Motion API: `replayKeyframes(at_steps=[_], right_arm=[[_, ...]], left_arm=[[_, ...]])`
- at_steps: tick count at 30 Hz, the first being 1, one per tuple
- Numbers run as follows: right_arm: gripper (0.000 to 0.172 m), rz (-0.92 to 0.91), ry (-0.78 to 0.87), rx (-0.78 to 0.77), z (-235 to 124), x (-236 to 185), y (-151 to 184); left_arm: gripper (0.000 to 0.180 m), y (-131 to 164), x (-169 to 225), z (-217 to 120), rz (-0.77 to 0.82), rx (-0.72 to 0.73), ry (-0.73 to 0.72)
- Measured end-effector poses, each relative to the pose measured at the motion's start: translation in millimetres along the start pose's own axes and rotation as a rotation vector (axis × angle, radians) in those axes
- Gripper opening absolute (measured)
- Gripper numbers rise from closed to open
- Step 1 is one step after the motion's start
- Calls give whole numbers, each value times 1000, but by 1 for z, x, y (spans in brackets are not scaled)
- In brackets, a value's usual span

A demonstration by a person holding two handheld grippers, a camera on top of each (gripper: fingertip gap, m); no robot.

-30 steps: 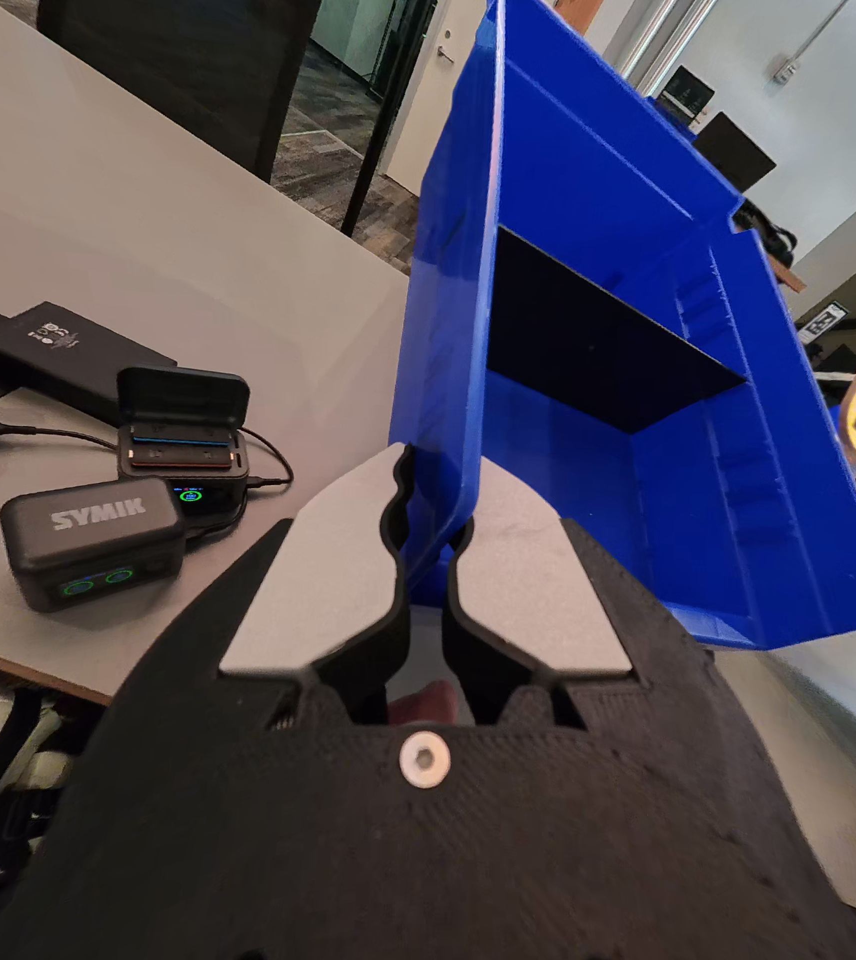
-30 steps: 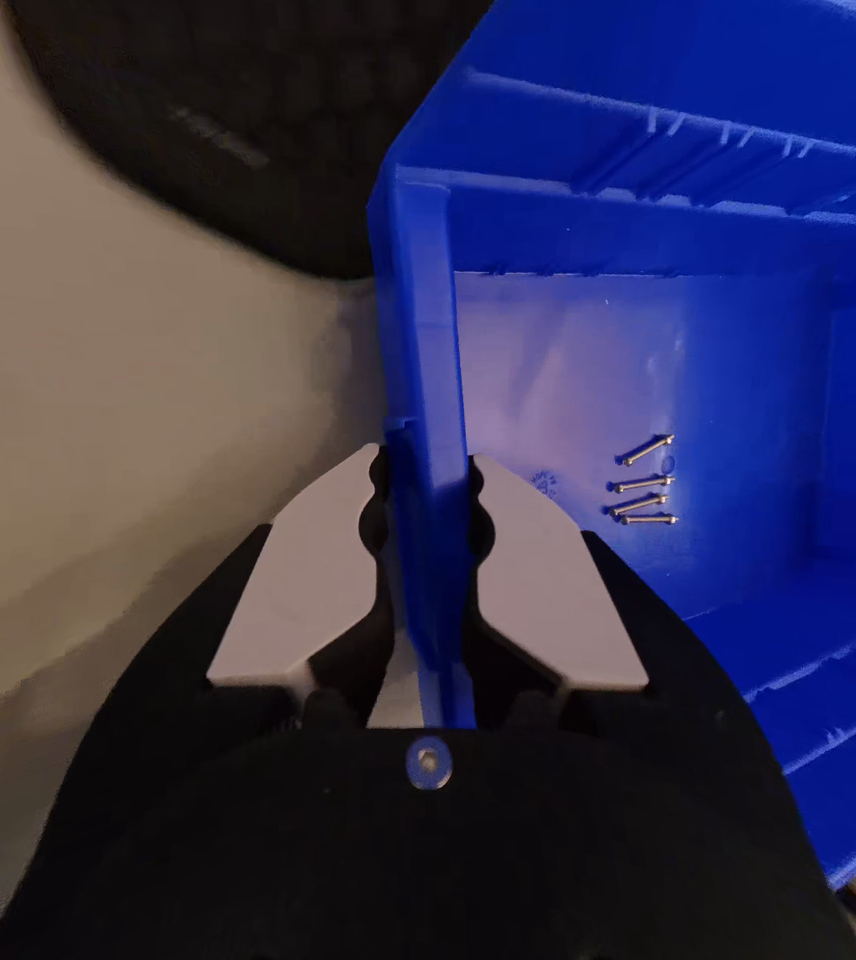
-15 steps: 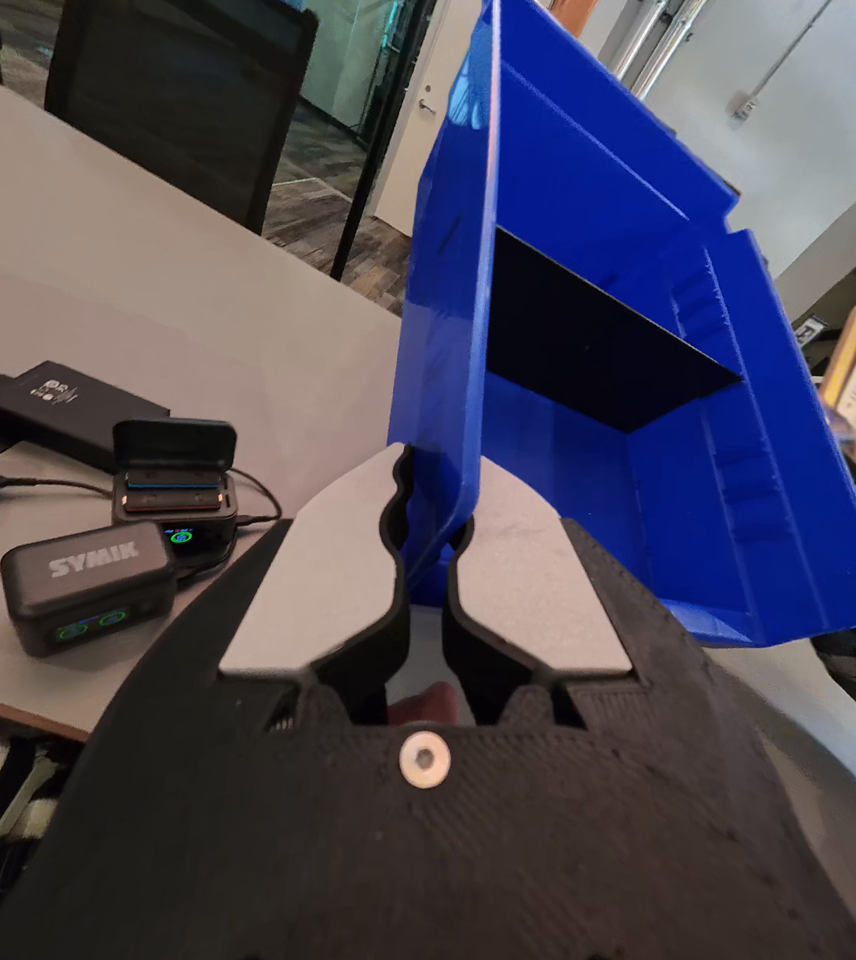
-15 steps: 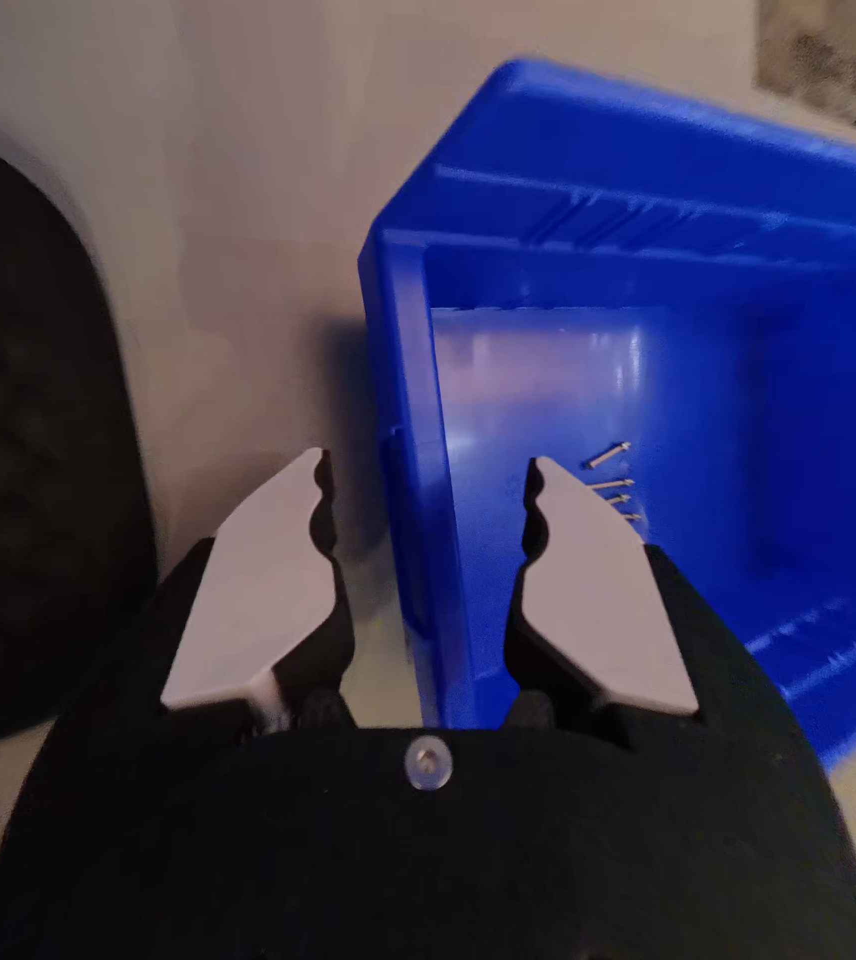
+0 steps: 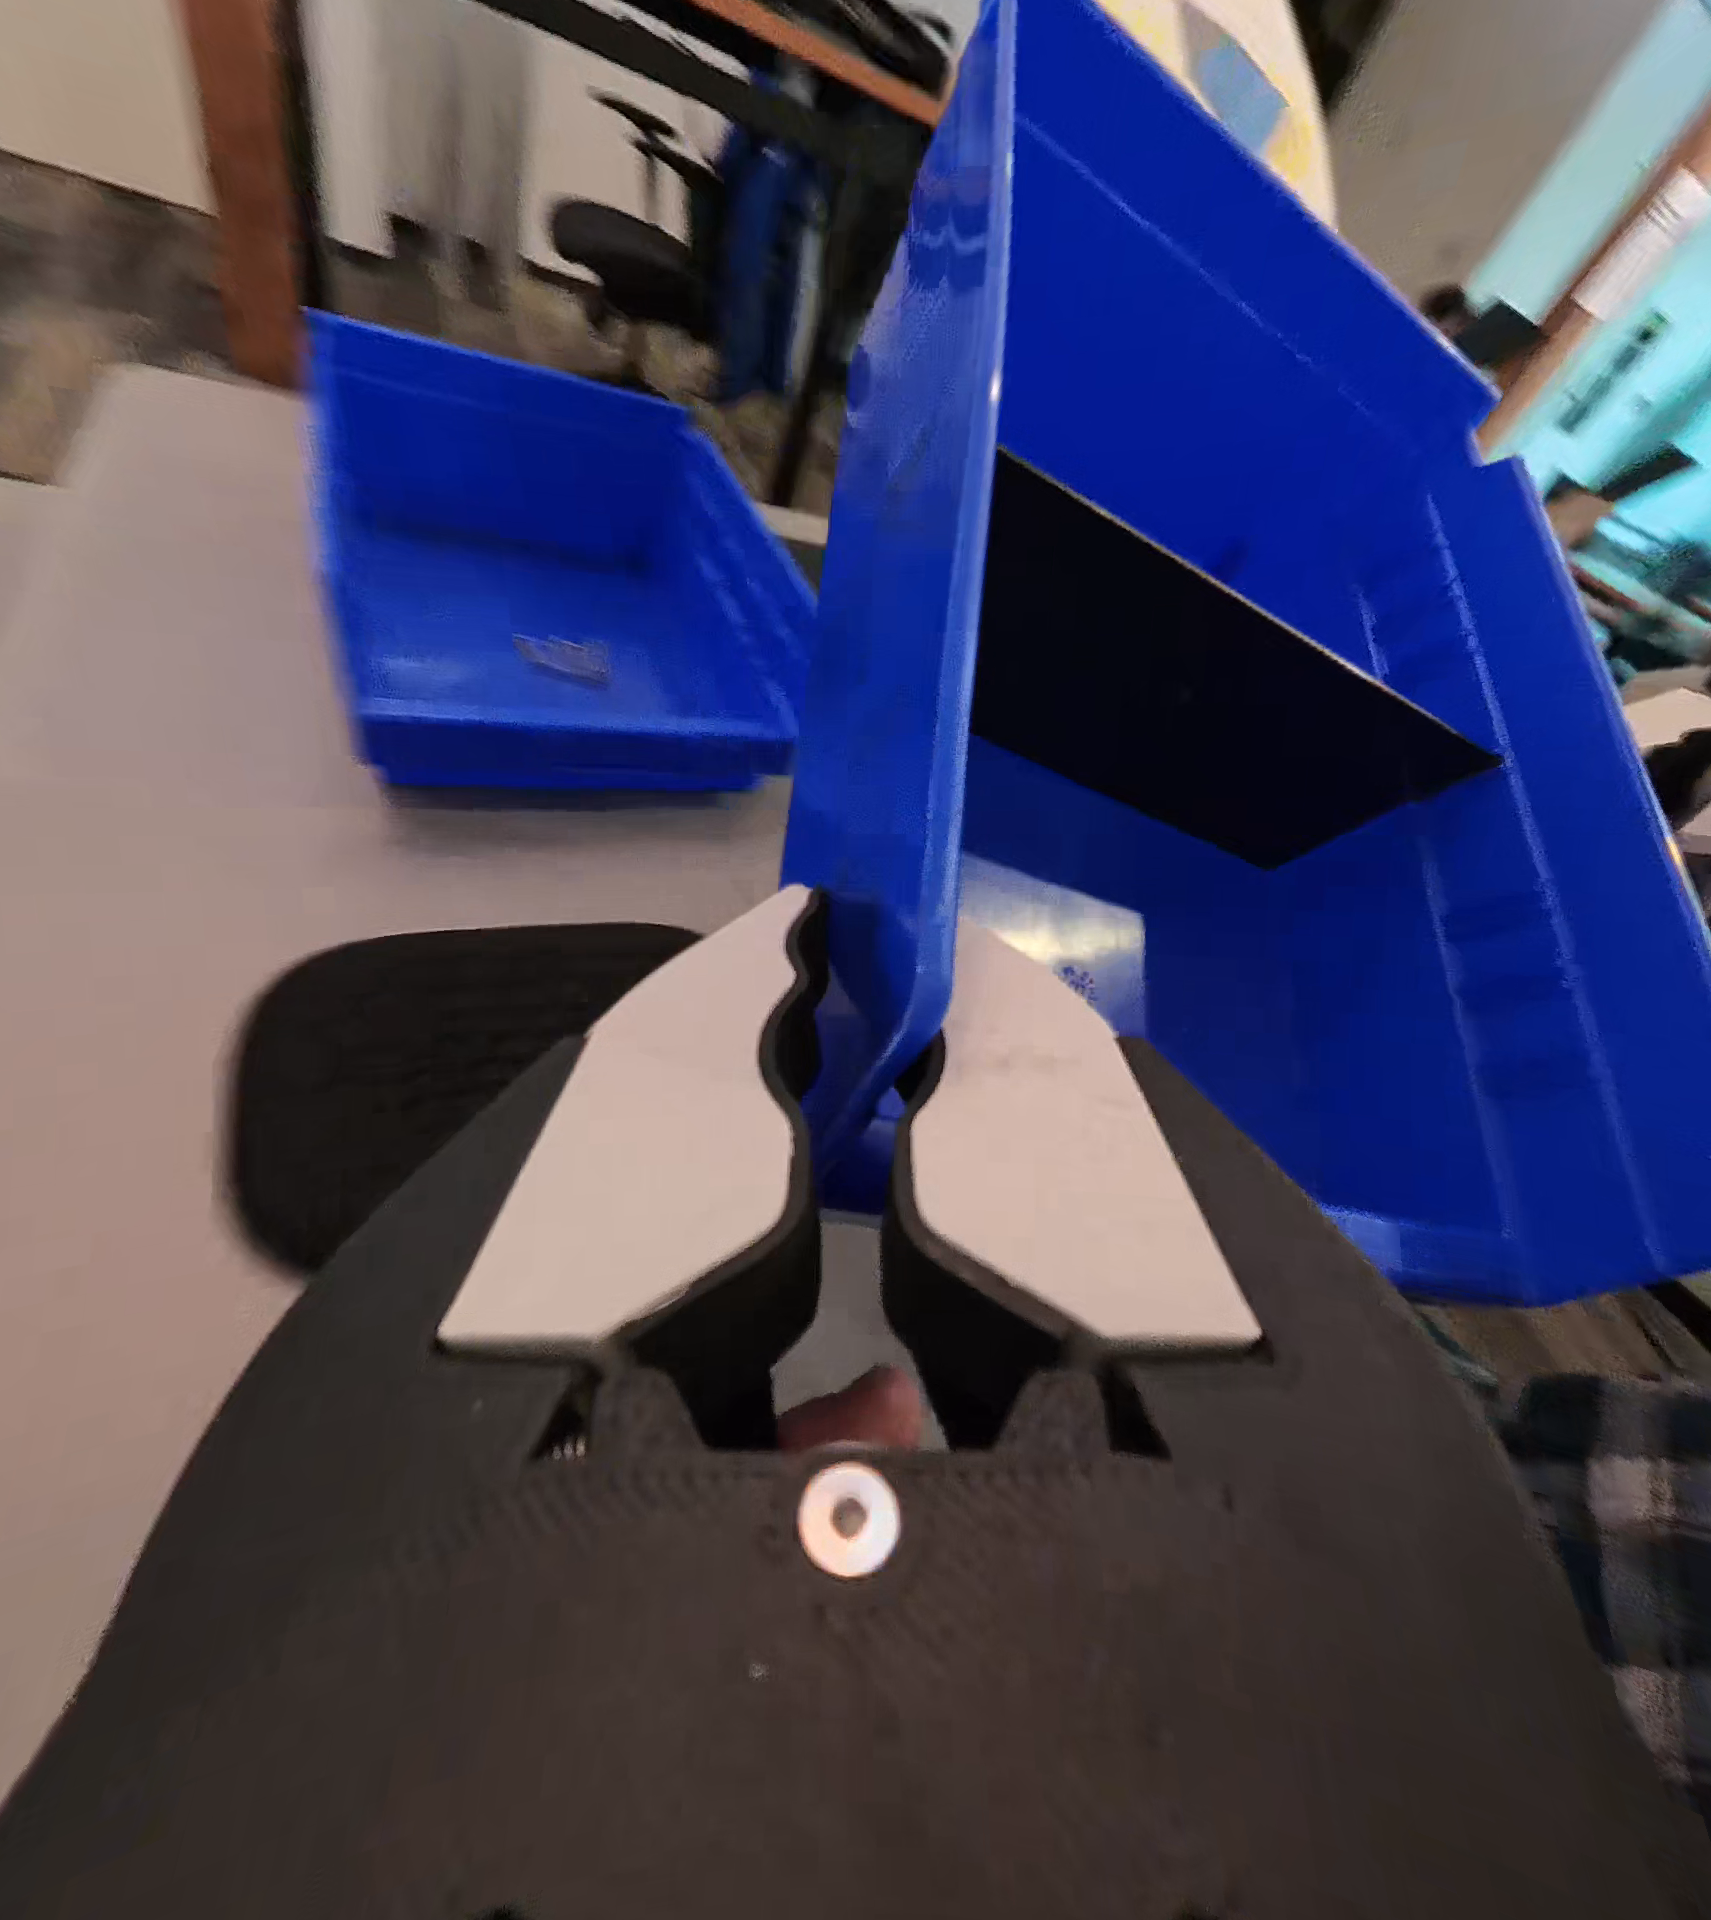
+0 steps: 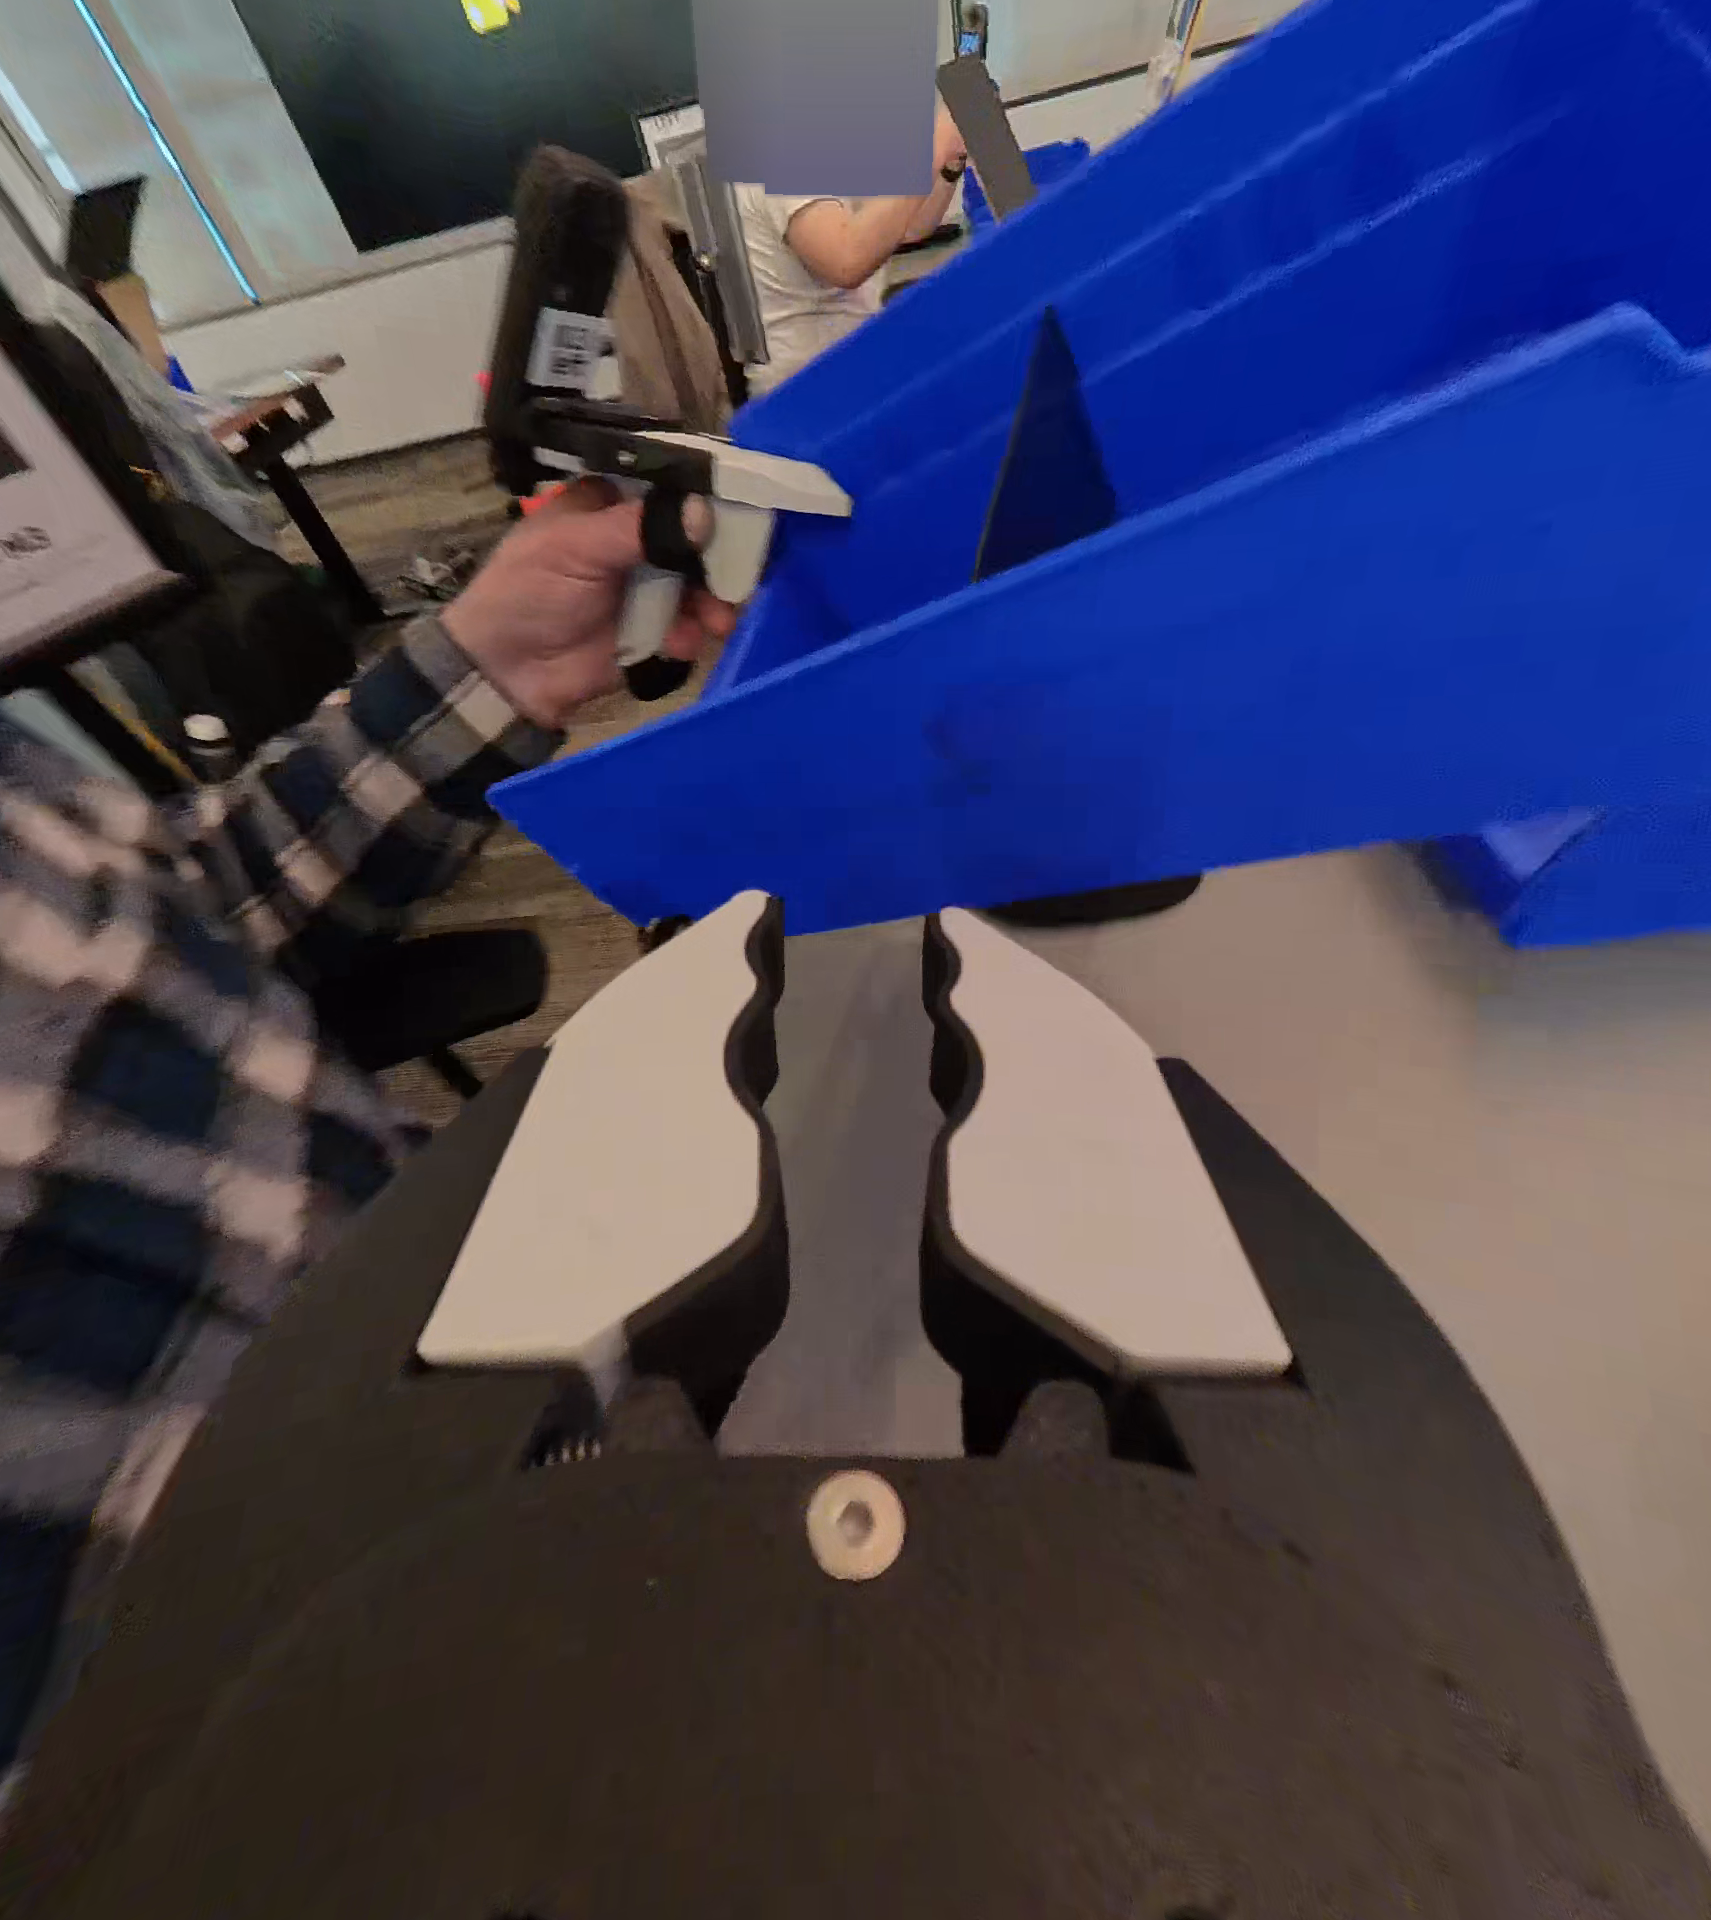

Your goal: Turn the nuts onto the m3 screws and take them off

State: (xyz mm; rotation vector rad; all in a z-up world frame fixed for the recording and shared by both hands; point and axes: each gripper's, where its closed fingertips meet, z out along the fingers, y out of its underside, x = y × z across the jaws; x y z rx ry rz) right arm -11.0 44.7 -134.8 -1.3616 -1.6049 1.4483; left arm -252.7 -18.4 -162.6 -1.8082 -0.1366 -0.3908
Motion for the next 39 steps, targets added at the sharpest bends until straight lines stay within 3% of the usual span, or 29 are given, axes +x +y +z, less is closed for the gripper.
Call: replayKeyframes(at_steps=[4, 8, 13, 17, 20, 24, 28, 31, 34, 36, 39], right_arm=[[27, 189, -66, -56, -75, -34, 49], [62, 381, 154, 26, -164, -14, 78], [72, 532, 376, 158, -237, 4, 112], [85, 556, 531, 195, -261, 8, 136], [103, 503, 691, 114, -253, 14, 157], [107, 422, 856, 22, -241, 39, 173], [78, 398, 1021, -39, -282, 74, 185], [48, 411, 1068, -111, -320, 98, 199], [37, 432, 1101, -157, -362, 125, 205], [26, 435, 1142, -224, -397, 143, 212], [19, 468, 1122, -240, -436, 174, 216]], left_arm=[[9, 30, 83, 77, 9, -127, 190], [8, 68, 150, 161, 12, -255, 315], [9, 108, 203, 247, -16, -366, 372], [9, 124, 224, 300, -28, -408, 340], [12, 129, 243, 331, -44, -418, 332], [14, 136, 270, 363, -58, -403, 338], [20, 133, 288, 387, -117, -363, 355], [39, 138, 310, 402, -167, -367, 411], [53, 146, 336, 417, -163, -361, 442], [44, 152, 352, 427, -139, -401, 475], [50, 153, 374, 448, -147, -413, 508]])
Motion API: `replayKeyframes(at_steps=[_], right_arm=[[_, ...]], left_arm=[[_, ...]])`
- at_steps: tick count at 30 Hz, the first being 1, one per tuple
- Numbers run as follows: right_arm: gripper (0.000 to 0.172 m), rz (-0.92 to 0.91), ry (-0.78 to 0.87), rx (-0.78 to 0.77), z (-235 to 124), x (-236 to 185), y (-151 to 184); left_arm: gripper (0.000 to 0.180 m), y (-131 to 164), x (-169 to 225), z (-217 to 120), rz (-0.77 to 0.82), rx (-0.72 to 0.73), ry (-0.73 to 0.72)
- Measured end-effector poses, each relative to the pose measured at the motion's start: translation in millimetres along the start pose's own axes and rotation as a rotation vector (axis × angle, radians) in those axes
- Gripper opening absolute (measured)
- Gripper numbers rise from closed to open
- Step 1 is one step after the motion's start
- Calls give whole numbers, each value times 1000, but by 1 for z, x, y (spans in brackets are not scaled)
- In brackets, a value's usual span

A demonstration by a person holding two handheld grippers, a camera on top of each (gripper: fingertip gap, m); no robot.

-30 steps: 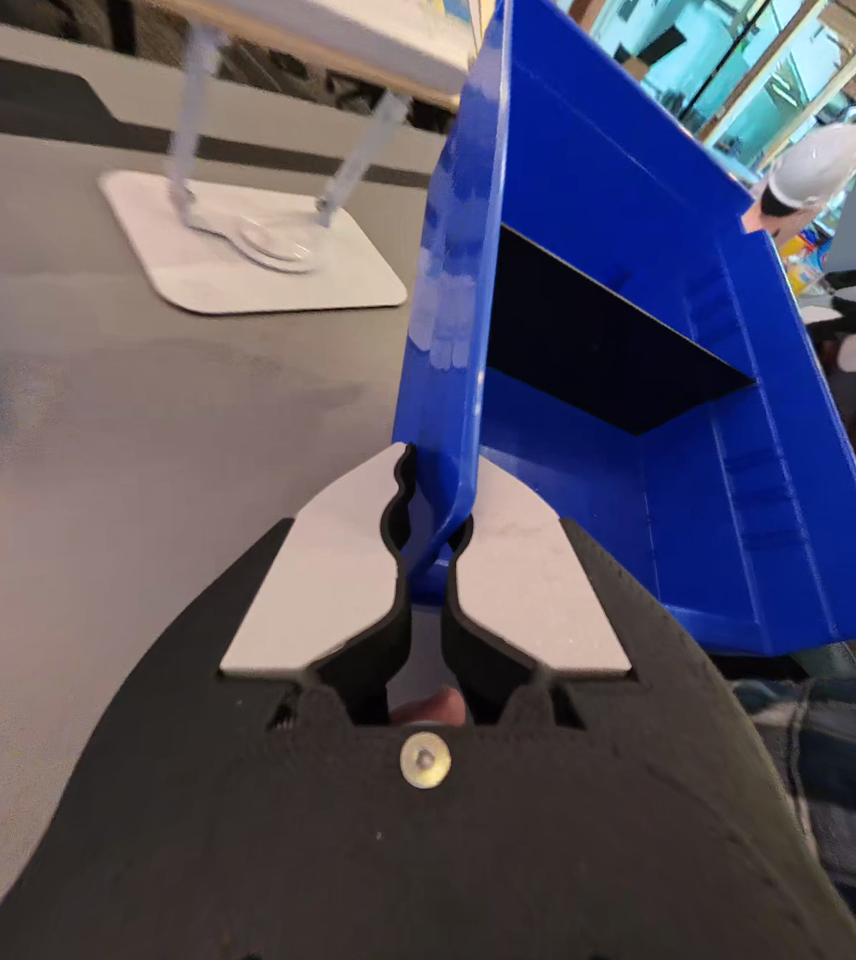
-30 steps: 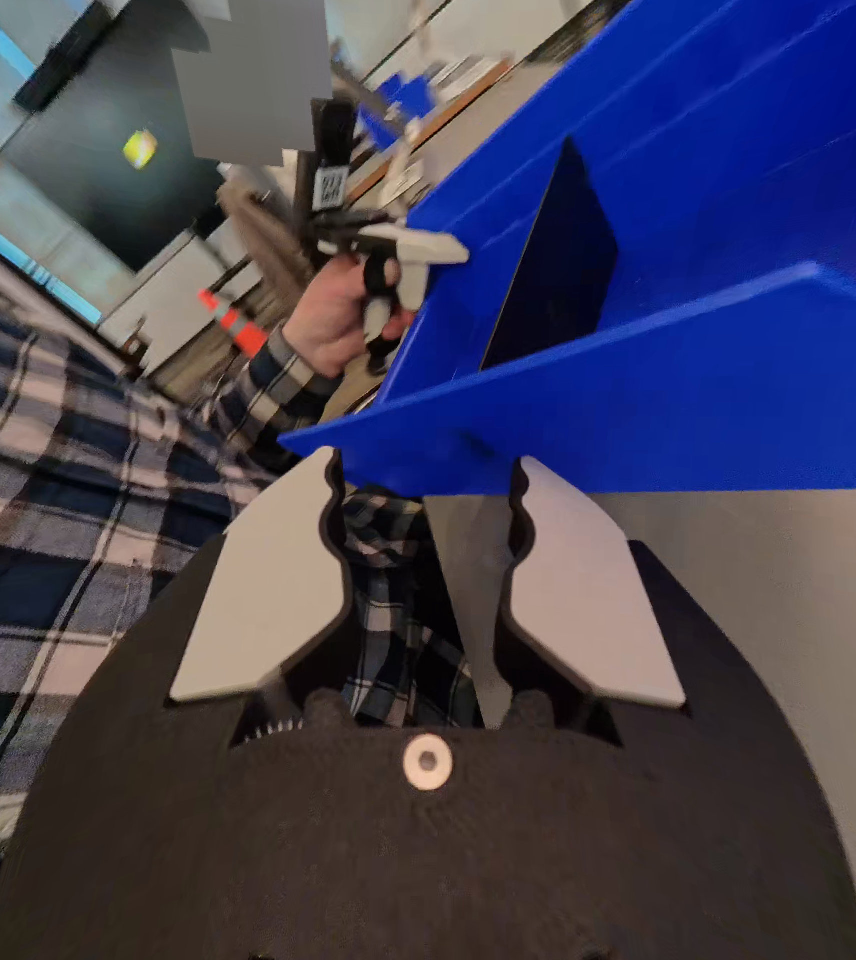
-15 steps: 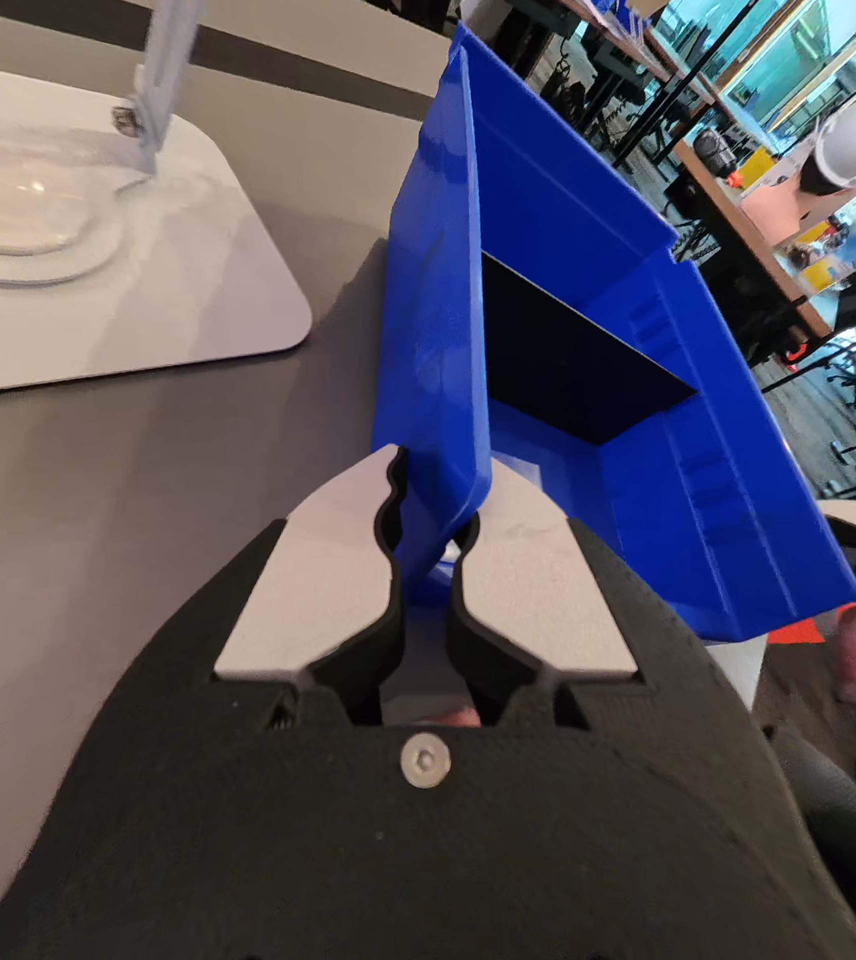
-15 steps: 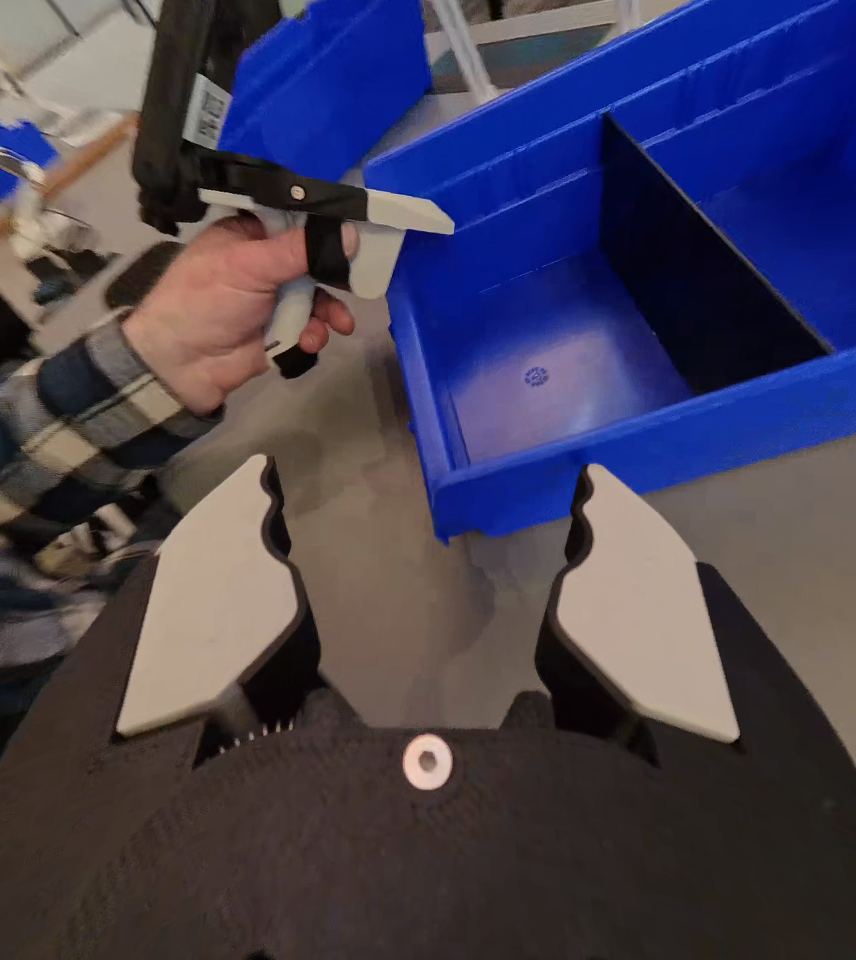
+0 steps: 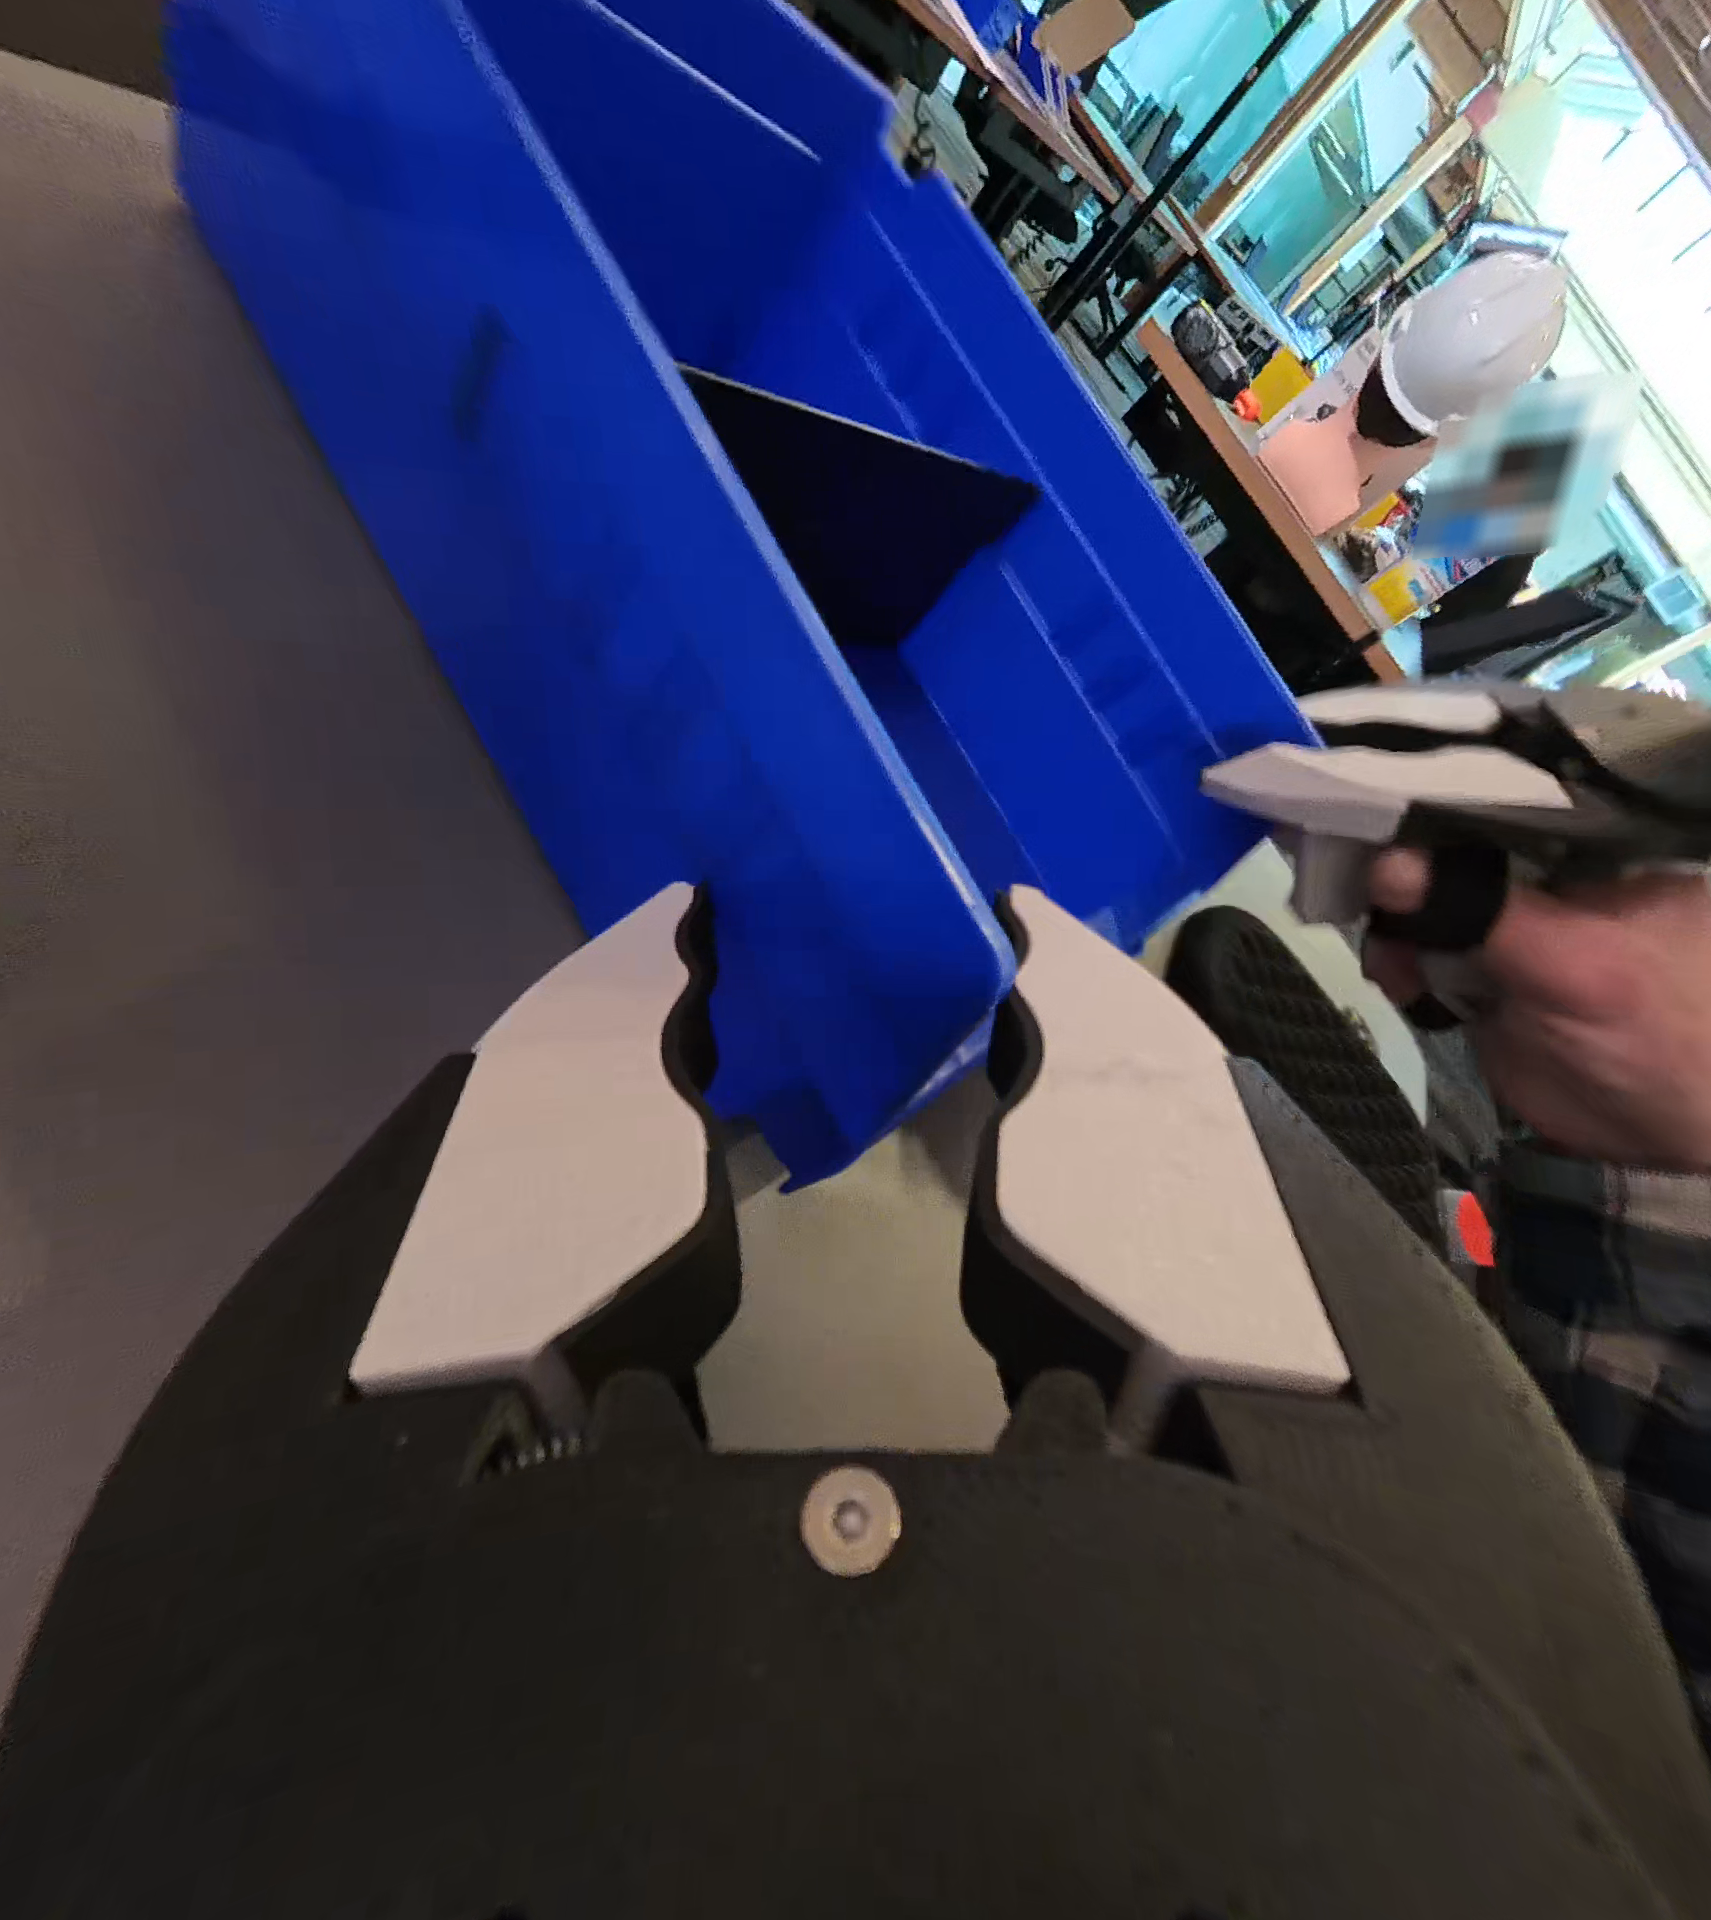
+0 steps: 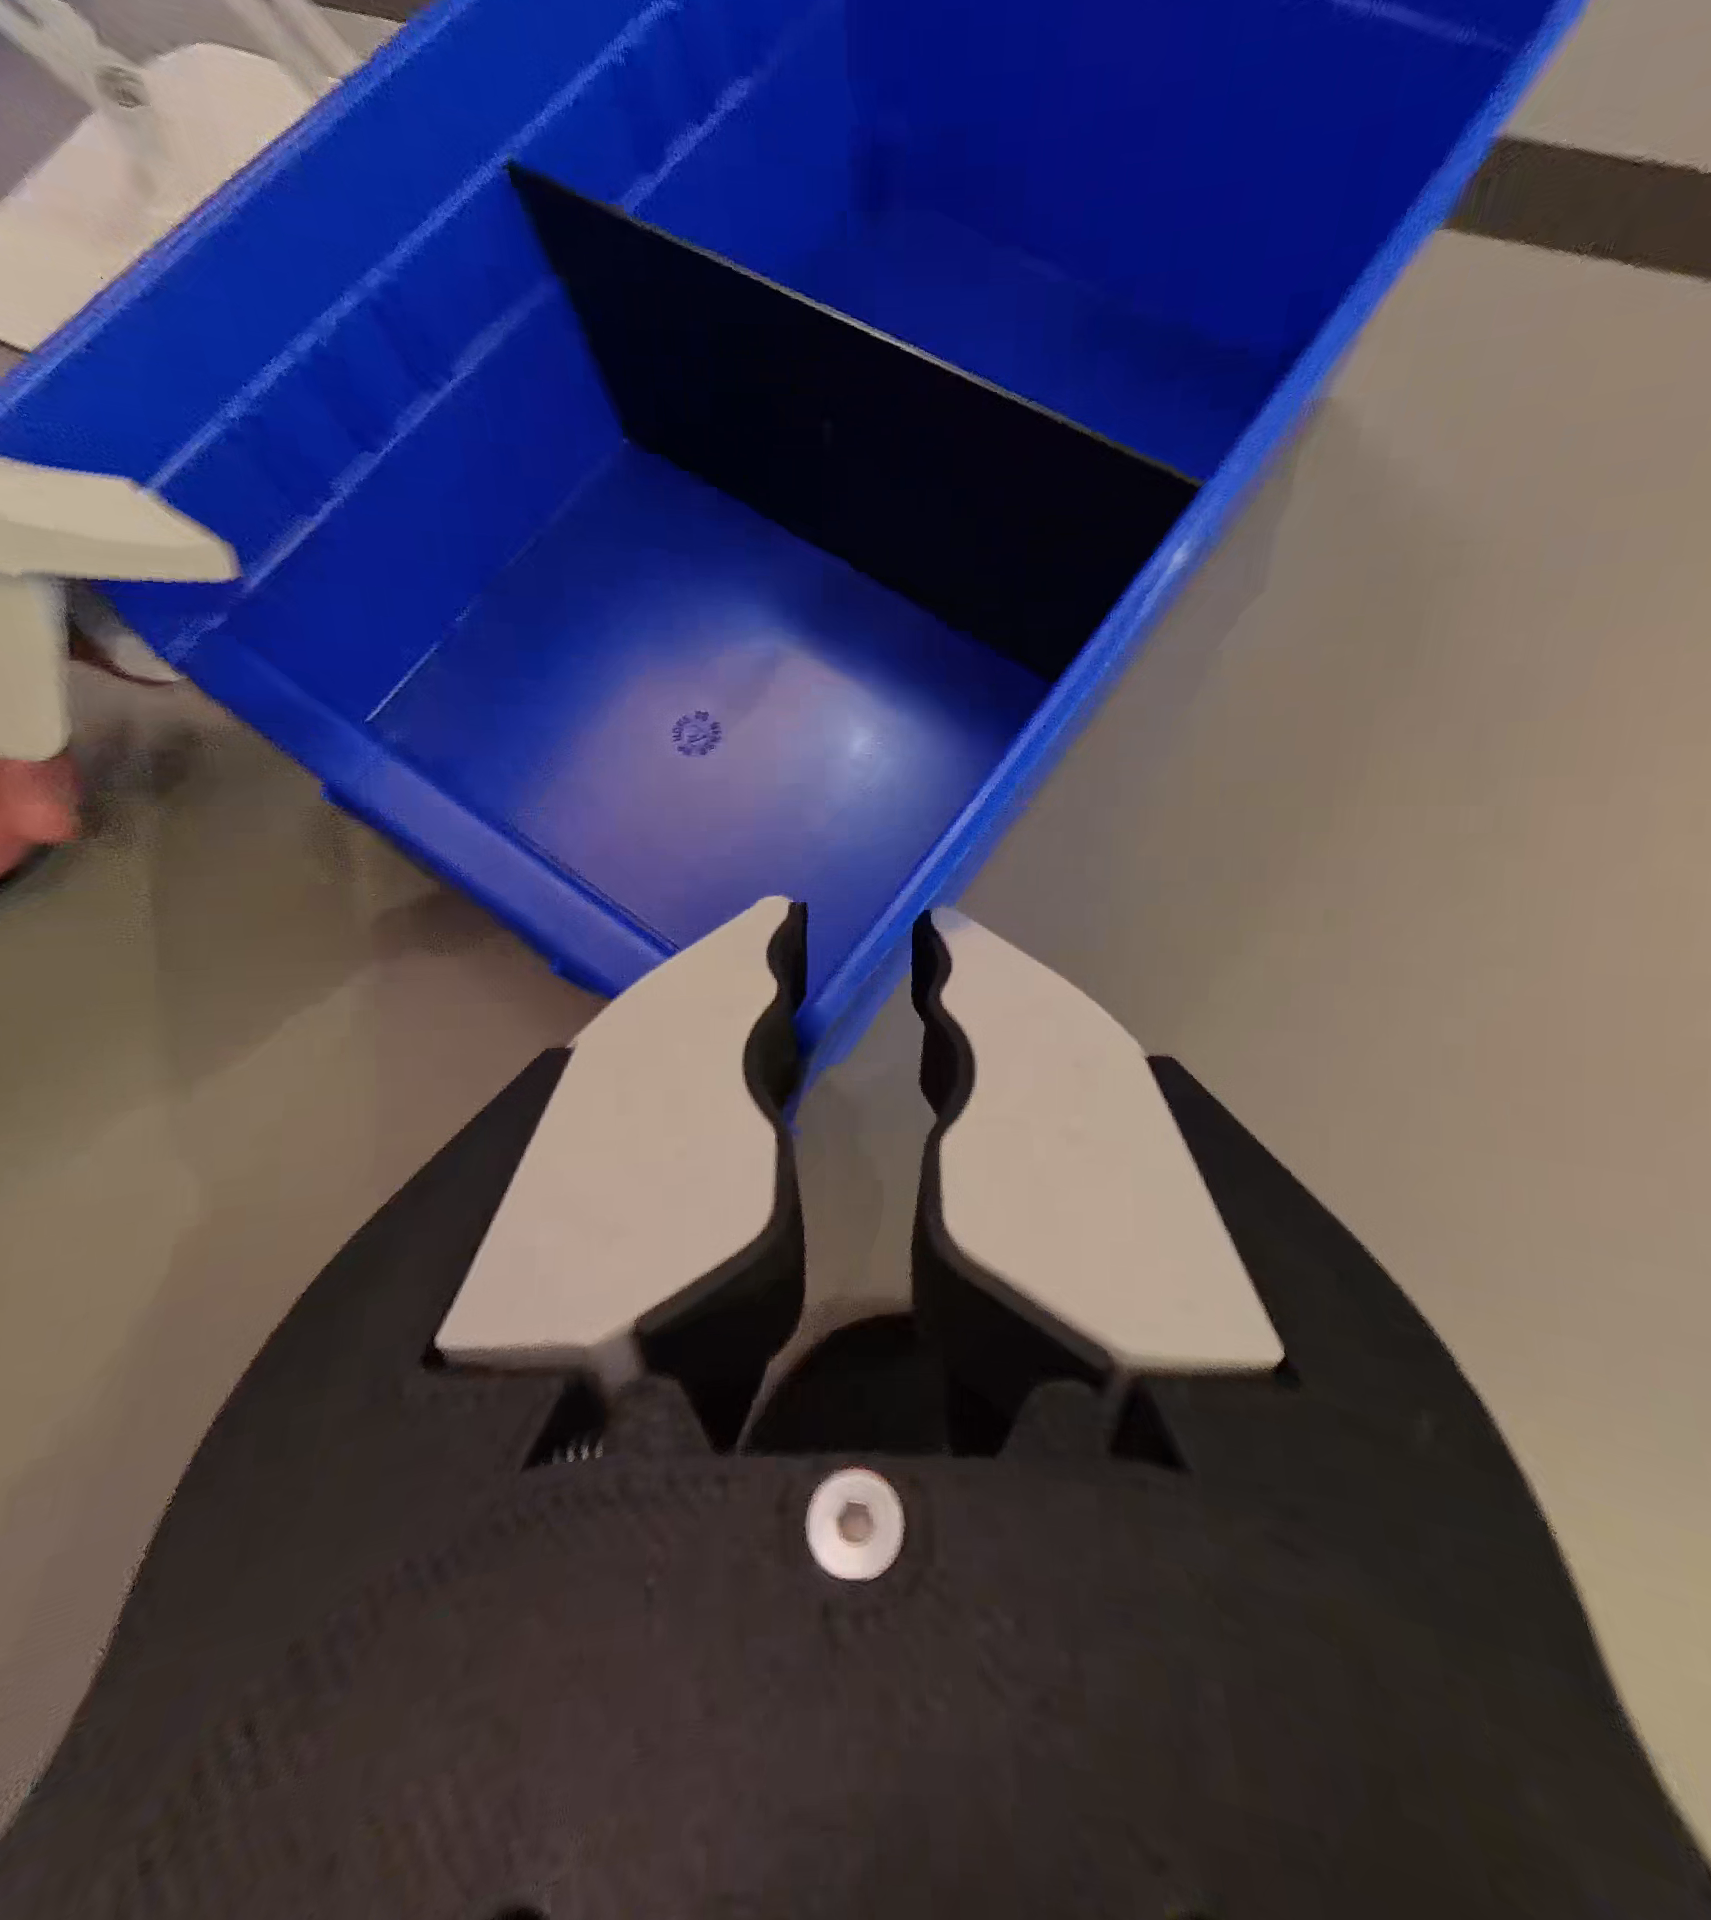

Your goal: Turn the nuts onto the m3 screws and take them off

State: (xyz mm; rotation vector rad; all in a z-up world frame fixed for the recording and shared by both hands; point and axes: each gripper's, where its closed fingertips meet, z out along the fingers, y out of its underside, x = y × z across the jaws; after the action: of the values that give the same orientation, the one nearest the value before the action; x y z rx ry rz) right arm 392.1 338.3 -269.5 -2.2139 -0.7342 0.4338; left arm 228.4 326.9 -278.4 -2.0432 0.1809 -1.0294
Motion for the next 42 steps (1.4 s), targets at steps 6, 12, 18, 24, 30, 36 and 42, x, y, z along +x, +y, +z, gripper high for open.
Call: replayKeyframes(at_steps=[6, 12, 18, 24, 30, 36, 42], right_arm=[[12, -52, 59, -32, 25, 70, -28], [19, -54, 105, -6, 34, 105, -44], [45, -201, 252, 160, -24, 73, -68], [24, -405, -27, 244, -21, -84, -80], [18, -449, -345, 267, 40, -223, -81], [18, -557, -500, 163, 103, -299, -60], [17, -627, -556, 127, 120, -320, -41]], left_arm=[[54, -22, 1, 49, 4, -8, 15], [59, -31, 7, 61, 2, -23, 95], [61, -10, 26, -43, 129, -49, 143], [39, -36, -50, -238, 234, 76, -206], [29, -108, -214, -404, 189, 61, -727], [28, -122, -319, -414, -99, -151, -738], [28, -98, -382, -396, -202, -386, -856]])
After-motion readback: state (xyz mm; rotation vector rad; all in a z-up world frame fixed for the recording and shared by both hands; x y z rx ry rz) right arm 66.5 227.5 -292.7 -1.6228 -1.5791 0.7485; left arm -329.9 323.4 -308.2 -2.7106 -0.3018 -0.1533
